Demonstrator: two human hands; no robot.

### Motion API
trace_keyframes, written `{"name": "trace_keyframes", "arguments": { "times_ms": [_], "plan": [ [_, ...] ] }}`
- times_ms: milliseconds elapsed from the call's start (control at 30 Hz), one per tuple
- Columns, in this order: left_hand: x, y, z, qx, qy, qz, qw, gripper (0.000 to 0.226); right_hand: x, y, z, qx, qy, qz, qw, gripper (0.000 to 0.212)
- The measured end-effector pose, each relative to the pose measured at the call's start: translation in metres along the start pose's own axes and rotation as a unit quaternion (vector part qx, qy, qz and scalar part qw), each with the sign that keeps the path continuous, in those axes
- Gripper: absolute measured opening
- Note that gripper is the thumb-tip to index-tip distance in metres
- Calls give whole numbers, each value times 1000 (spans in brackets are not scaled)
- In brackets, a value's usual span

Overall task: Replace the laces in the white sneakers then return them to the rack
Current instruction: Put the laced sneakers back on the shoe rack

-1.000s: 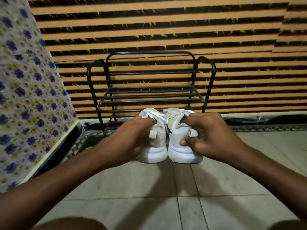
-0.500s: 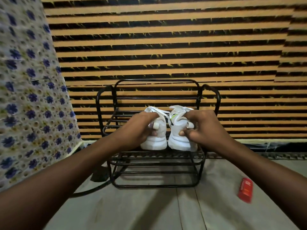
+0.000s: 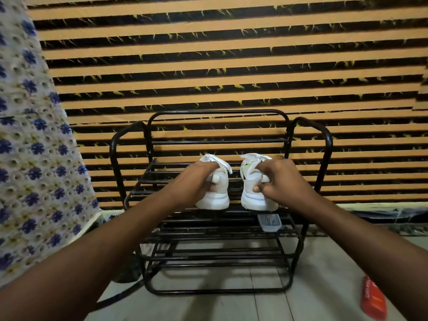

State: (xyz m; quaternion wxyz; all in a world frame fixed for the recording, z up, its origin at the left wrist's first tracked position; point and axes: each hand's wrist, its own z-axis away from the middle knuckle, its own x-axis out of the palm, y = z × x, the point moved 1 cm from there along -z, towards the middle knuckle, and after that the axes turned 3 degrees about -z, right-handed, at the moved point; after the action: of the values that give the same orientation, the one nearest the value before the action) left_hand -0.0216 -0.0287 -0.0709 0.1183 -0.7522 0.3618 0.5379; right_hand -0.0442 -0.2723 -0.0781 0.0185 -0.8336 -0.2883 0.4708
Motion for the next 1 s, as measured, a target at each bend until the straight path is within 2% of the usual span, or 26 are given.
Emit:
{"name": "trace_keyframes", "arguments": {
  "times_ms": [167, 333, 667, 833, 933, 1000],
  "plan": [
    [11, -16, -20, 11, 23, 3, 1000, 26, 9, 12, -14, -4, 13, -5, 1000, 14],
    [16, -23, -32, -11, 32, -12, 999, 21, 10, 17, -22, 1, 13, -20, 1000, 16],
    [19, -22, -39, -59, 23, -29, 998, 34, 12, 22, -33, 50, -5, -47, 998, 35],
    [20, -22, -39, -71, 30, -30, 997, 43, 12, 22, -33, 57, 0, -17, 998, 46],
    [21, -15, -30, -78, 75, -2, 994, 58, 7, 21, -24, 48, 39, 2, 998, 58],
    [23, -2, -19, -69, 142, 23, 987, 53, 3, 15, -12, 38, 93, -15, 995, 54]
  ]
}}
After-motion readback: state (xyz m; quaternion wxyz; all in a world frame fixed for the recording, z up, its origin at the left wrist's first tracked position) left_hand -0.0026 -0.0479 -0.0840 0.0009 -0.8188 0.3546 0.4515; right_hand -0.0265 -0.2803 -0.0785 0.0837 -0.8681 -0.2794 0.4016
